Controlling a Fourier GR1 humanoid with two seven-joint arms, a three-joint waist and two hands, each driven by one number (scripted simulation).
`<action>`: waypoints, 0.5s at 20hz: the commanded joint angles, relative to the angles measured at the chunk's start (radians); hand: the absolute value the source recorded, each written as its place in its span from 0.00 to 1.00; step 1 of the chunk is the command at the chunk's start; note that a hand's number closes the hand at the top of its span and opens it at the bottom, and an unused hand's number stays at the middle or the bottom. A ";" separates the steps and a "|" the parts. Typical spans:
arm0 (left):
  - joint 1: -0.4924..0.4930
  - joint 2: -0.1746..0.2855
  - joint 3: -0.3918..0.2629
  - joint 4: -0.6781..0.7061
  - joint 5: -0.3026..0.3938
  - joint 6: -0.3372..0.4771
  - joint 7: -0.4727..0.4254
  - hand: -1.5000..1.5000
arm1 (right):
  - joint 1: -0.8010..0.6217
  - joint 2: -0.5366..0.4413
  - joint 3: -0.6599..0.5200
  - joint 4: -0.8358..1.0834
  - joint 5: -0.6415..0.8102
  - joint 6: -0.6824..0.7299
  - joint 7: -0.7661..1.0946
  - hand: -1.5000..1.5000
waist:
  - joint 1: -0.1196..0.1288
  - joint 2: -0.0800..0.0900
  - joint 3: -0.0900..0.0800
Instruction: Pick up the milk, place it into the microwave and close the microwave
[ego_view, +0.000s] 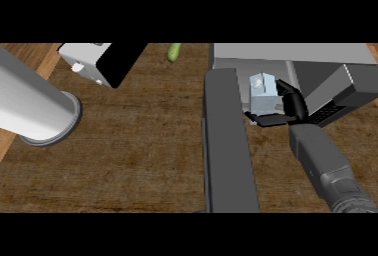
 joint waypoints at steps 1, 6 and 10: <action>-0.033 0.020 0.008 0.010 -0.008 -0.002 0.014 0.00 | -0.070 -0.044 -0.007 0.036 0.002 0.012 0.058 1.00 | 0.009 0.006 0.000; -0.090 0.030 -0.015 0.051 -0.011 -0.007 0.009 0.00 | -0.117 -0.049 0.010 0.044 0.034 -0.075 0.079 1.00 | 0.041 0.026 0.001; -0.091 0.022 -0.026 0.000 -0.005 0.012 0.019 0.00 | -0.131 -0.108 0.030 0.048 0.070 -0.188 0.105 1.00 | 0.058 0.033 0.002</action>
